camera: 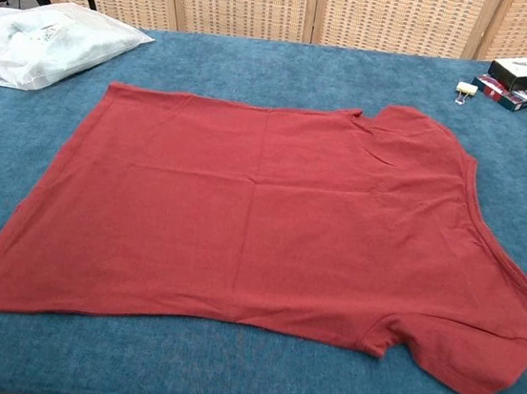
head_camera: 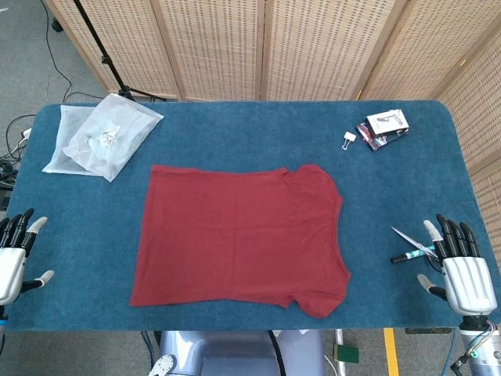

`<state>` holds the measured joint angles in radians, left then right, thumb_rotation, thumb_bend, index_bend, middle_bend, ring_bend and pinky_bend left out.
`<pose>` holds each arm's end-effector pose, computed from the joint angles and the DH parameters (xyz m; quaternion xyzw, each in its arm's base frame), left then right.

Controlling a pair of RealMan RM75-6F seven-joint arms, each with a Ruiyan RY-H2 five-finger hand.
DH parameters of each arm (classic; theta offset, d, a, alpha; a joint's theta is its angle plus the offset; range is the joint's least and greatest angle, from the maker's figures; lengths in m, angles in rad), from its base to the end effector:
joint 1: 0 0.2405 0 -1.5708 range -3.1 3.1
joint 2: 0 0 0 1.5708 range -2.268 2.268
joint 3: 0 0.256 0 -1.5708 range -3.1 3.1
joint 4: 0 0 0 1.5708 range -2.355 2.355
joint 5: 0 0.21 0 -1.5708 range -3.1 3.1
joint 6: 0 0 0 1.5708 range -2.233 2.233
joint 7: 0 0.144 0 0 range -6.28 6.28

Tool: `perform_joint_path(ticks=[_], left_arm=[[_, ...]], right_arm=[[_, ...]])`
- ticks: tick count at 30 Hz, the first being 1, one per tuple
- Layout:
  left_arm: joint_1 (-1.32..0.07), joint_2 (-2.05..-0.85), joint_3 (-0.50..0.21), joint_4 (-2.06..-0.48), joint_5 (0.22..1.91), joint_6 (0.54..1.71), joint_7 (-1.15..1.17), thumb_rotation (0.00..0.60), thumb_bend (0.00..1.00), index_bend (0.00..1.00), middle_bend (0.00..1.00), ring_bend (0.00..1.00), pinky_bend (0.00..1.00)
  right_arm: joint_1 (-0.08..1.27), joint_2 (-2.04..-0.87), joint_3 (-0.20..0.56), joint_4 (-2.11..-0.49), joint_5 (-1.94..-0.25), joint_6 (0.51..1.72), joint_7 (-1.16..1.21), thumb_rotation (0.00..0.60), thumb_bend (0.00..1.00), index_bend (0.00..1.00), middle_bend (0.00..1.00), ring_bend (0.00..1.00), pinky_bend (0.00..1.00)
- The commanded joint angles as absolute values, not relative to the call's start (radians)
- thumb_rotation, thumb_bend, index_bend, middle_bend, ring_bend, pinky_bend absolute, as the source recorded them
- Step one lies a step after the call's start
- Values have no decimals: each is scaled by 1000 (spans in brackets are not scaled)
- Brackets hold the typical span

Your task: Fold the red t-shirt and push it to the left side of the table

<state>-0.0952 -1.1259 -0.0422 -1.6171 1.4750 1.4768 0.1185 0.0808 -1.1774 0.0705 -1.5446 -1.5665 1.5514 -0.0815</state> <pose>-0.3119 0.1825 0.1556 -0.6117 -0.3628 -0.3518 0.6086 -0.3058 -0.1839 0.1544 0.6094 -0.3225 0.3986 0.6047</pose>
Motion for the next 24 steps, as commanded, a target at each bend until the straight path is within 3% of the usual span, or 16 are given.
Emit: perform_joint_path(ticks=[1, 7, 12, 18, 24], left_arm=[[-94, -1127, -42, -1616, 1475, 1478, 118, 600, 23, 0, 0, 0, 0], [-95, -1130, -42, -1616, 1474, 1478, 124, 600, 23, 0, 0, 0, 0], [-99, -1136, -42, -1619, 1476, 1473, 139, 600, 23, 0, 0, 0, 0], [-99, -1135, -46, -1621, 1469, 1474, 138, 600, 23, 0, 0, 0, 0], [-98, -1133, -45, -1622, 1473, 1476, 132, 600, 24, 0, 0, 0, 0]], right_arm=[[81, -1179, 67, -1540, -1570, 1547, -83, 600, 2, 0, 0, 0, 0], [97, -1167, 25, -1532, -1641, 1522, -63, 600, 0, 0, 0, 0, 0], [135, -1168, -60, -1492, -1804, 1493, 7, 600, 0, 11, 0, 0, 0], [174, -1217, -142, -1394, -1963, 1482, 71, 600, 0, 83, 0, 0, 0], [194, -1286, -170, -1344, -2023, 1450, 17, 600, 0, 114, 0, 0, 0]])
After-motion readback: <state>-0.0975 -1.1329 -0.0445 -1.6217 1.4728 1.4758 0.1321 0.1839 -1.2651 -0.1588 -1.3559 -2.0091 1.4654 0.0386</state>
